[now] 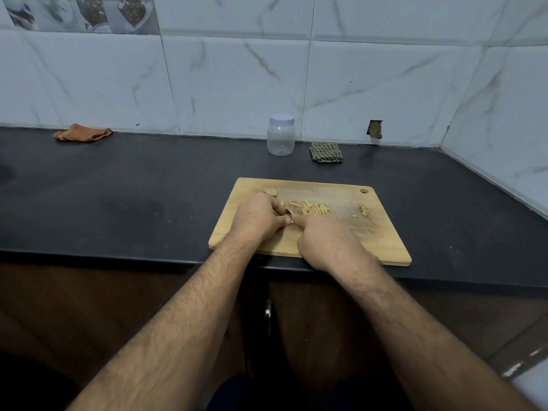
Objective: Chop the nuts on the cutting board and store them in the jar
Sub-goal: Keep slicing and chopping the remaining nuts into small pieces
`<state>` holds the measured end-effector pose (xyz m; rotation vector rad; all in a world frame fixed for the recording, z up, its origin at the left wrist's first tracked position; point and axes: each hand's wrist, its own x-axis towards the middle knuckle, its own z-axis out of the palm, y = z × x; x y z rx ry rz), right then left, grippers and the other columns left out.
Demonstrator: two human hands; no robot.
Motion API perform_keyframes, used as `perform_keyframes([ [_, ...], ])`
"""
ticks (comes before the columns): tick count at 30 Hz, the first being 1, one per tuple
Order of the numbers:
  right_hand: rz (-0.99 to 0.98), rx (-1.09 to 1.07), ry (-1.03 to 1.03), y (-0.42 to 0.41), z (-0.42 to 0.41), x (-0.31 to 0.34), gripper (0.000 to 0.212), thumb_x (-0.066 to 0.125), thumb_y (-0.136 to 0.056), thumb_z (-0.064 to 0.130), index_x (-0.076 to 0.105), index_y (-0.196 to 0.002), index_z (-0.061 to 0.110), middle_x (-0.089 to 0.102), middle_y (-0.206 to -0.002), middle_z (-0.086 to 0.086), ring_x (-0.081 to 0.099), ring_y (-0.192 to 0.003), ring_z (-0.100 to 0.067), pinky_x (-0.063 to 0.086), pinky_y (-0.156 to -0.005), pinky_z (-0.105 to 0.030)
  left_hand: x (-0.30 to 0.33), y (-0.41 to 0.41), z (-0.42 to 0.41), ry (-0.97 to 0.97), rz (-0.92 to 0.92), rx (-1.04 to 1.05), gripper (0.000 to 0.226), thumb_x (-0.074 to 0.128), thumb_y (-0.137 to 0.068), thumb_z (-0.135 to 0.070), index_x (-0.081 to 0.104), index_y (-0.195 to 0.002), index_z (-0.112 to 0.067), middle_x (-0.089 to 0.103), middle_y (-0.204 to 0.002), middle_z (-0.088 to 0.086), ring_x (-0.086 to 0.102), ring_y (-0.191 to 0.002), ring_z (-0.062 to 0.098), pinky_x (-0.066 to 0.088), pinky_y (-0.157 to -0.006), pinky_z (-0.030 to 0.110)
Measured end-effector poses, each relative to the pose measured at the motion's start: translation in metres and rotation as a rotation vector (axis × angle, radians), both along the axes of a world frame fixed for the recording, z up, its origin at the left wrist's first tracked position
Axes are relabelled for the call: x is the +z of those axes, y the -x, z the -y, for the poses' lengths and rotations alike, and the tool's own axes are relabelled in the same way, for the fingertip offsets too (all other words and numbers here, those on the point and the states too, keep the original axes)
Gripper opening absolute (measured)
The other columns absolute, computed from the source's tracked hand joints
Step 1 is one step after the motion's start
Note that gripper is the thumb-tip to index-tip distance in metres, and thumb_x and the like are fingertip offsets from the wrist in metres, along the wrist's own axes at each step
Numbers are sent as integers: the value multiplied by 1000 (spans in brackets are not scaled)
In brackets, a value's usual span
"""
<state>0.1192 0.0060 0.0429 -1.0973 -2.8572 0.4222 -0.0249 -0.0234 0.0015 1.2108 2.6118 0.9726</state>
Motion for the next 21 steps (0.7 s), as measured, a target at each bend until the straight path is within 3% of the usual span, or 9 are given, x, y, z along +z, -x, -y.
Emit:
perform_keyframes([
  [4,27,5,-18,-15,3,-5,66,46,-93,5,36,-151,37,57,-135,-8,55,-119,-26,51,-93,-36,0,-1,0,3,-6,1,16,78,-82,-31,76,-96,-24,72,-95,-7,62,-90,10,46,-75,25],
  [9,15,-27,5,-36,6,-8,68,47,-95,5,32,-152,38,47,-148,-3,48,-130,-23,50,-98,-39,2,1,0,35,8,-6,15,78,-82,-31,77,-96,-24,72,-105,-7,62,-95,10,46,-78,25],
  [12,-14,-25,4,-35,4,-7,66,48,-95,7,35,-151,39,49,-146,-2,54,-122,-21,53,-93,-36,5,5,0,47,77,-19,15,76,-84,-28,77,-99,-25,70,-114,-8,62,-100,11,47,-82,26],
  [15,-47,-33,7,-29,1,-5,65,47,-93,8,37,-150,38,53,-142,-3,58,-115,-20,52,-86,-32,8,5,-2,55,111,13,8,71,-88,-26,77,-92,-25,72,-101,-8,61,-92,11,43,-73,25],
  [18,-66,-25,5,-19,0,-5,65,46,-92,9,39,-149,38,55,-140,-3,57,-118,-21,50,-88,-31,8,5,-4,40,140,59,6,72,-85,-20,73,-81,-24,72,-95,-11,62,-91,10,45,-72,25],
  [21,-64,-21,11,-11,-1,-6,65,46,-92,9,39,-149,37,55,-141,-2,54,-123,-22,49,-95,-32,8,6,-5,33,157,78,6,72,-84,-22,73,-85,-16,71,-87,-6,63,-86,14,45,-66,27],
])
